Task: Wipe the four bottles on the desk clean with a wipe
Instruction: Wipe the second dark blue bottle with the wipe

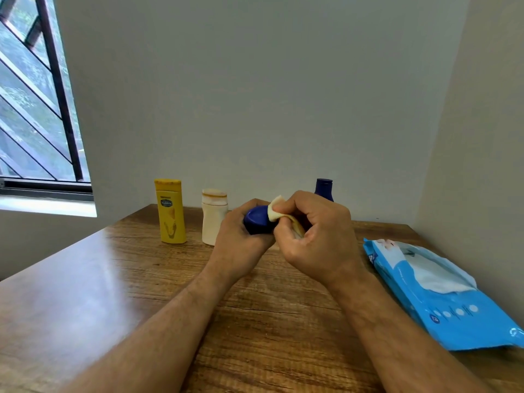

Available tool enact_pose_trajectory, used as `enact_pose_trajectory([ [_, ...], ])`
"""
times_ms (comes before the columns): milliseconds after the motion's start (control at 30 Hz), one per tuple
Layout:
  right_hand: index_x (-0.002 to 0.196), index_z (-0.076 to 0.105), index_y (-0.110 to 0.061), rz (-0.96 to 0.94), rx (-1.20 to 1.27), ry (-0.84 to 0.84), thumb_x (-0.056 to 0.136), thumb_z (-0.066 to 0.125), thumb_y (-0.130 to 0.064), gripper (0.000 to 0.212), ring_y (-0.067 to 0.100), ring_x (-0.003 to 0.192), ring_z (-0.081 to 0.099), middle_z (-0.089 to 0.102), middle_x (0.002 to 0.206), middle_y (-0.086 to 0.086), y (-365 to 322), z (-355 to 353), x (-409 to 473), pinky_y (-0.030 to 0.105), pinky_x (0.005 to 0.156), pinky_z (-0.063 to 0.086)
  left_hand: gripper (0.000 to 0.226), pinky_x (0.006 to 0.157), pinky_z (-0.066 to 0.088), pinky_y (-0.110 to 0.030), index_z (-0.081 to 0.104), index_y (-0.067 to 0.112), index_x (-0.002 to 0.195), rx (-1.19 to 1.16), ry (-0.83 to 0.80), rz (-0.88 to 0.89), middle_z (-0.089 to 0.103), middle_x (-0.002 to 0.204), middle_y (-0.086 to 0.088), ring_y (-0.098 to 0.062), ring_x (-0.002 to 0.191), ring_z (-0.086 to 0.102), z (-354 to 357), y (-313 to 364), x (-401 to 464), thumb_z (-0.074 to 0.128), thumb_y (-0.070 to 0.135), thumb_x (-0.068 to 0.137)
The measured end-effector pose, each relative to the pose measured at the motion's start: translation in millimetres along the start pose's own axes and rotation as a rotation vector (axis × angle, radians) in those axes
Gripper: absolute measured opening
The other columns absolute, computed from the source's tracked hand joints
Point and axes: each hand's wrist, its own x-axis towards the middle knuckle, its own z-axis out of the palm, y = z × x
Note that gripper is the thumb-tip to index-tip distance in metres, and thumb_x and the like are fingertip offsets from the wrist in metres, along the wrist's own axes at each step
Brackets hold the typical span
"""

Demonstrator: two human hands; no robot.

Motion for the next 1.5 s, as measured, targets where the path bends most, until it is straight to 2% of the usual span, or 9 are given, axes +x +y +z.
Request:
enact_pose_trajectory([
  [100, 0.092, 0.069, -0.017, 0.035, 0.009, 0.0, 0.079, 0.072, -0.009, 0.016, 0.002, 0.079, 0.062, 0.064, 0.088, -0.017, 1.6, 2.3, -0.5, 0.007, 0.065, 0.048, 0.032, 0.085, 0.057, -0.053, 0.071, 0.021, 0.097, -0.073, 0.048, -0.007, 0.074, 0.09, -0.008, -0.031, 0.089, 0.07, -2.1, 1.4, 0.9, 0.073, 0.004, 0.07],
  [367, 0.095, 0.07, -0.02, 0.005, -0.016, -0.014, 0.082, 0.07, -0.009, 0.016, 0.004, 0.082, 0.063, 0.068, 0.09, -0.014, -1.6, 2.6, -0.2, 0.01, 0.067, 0.051, 0.031, 0.086, 0.057, -0.054, 0.071, 0.022, 0.098, -0.074, 0.037, 0.01, 0.074, 0.089, -0.007, -0.029, 0.088, 0.07, -2.8, 0.7, 1.8, 0.073, 0.007, 0.071],
  [500, 0.097, 0.071, -0.021, 0.06, 0.043, -0.007, 0.084, 0.071, -0.01, 0.018, 0.001, 0.083, 0.064, 0.069, 0.091, -0.014, 0.2, 3.5, 0.5, 0.007, 0.067, 0.048, 0.037, 0.085, 0.057, -0.055, 0.071, 0.022, 0.097, -0.089, 0.043, -0.008, 0.073, 0.089, -0.007, -0.032, 0.088, 0.069, -2.7, -1.2, 2.5, 0.072, -0.004, 0.072],
  [633, 0.089, 0.068, -0.017, 0.039, 0.042, -0.062, 0.078, 0.071, -0.009, 0.014, 0.005, 0.078, 0.063, 0.066, 0.082, -0.013, 2.3, 1.6, -1.9, 0.01, 0.062, 0.051, 0.028, 0.07, 0.054, -0.045, 0.069, 0.015, 0.092, -0.166, 0.091, -0.056, 0.069, 0.079, -0.004, -0.027, 0.076, 0.066, -2.4, -1.2, 4.5, 0.072, 0.003, 0.067],
  [833, 0.096, 0.071, -0.011, 0.056, 0.104, 0.102, 0.083, 0.068, -0.006, 0.014, 0.006, 0.079, 0.067, 0.07, 0.087, -0.008, 4.8, -1.0, 2.1, 0.014, 0.064, 0.053, 0.032, 0.063, 0.045, -0.04, 0.068, 0.014, 0.091, -0.137, 0.027, -0.06, 0.061, 0.072, -0.001, -0.02, 0.068, 0.055, -0.8, -2.6, 4.6, 0.066, -0.004, 0.064],
  [1000, 0.089, 0.07, -0.015, 0.057, 0.104, -0.039, 0.078, 0.073, -0.005, 0.015, 0.007, 0.073, 0.065, 0.067, 0.081, -0.008, 5.4, 0.2, -0.8, 0.015, 0.058, 0.052, 0.032, 0.069, 0.054, -0.04, 0.07, 0.012, 0.096, -0.182, 0.016, -0.09, 0.07, 0.081, -0.011, -0.026, 0.077, 0.066, -0.8, 0.6, 2.4, 0.069, -0.002, 0.067],
  [1167, 0.089, 0.069, -0.014, 0.084, 0.07, 0.043, 0.079, 0.071, -0.005, 0.013, 0.002, 0.068, 0.063, 0.062, 0.078, -0.018, 6.1, -1.2, 0.8, 0.007, 0.056, 0.045, 0.033, 0.063, 0.05, -0.061, 0.066, -0.002, 0.104, -0.203, -0.028, -0.166, 0.059, 0.088, -0.04, -0.057, 0.077, 0.056, -1.4, -0.9, 3.8, 0.068, -0.001, 0.07],
  [1367, 0.096, 0.069, -0.018, 0.111, 0.09, -0.025, 0.084, 0.068, -0.008, 0.015, 0.001, 0.065, 0.06, 0.059, 0.076, -0.021, 3.6, 1.4, -0.3, 0.006, 0.053, 0.04, 0.036, 0.068, 0.05, -0.065, 0.066, 0.0, 0.11, -0.204, -0.059, -0.18, 0.061, 0.094, -0.039, -0.057, 0.084, 0.057, -1.5, -2.9, 2.8, 0.068, -0.001, 0.074],
  [1500, 0.091, 0.065, -0.02, 0.175, 0.126, 0.005, 0.086, 0.067, -0.007, 0.014, 0.005, 0.064, 0.061, 0.06, 0.071, -0.019, 5.3, 1.1, 0.2, 0.01, 0.05, 0.042, 0.038, 0.087, 0.049, -0.071, 0.066, 0.008, 0.116, -0.24, -0.034, -0.19, 0.067, 0.105, -0.029, -0.05, 0.1, 0.063, -4.5, -8.7, 5.6, 0.072, 0.011, 0.079],
])
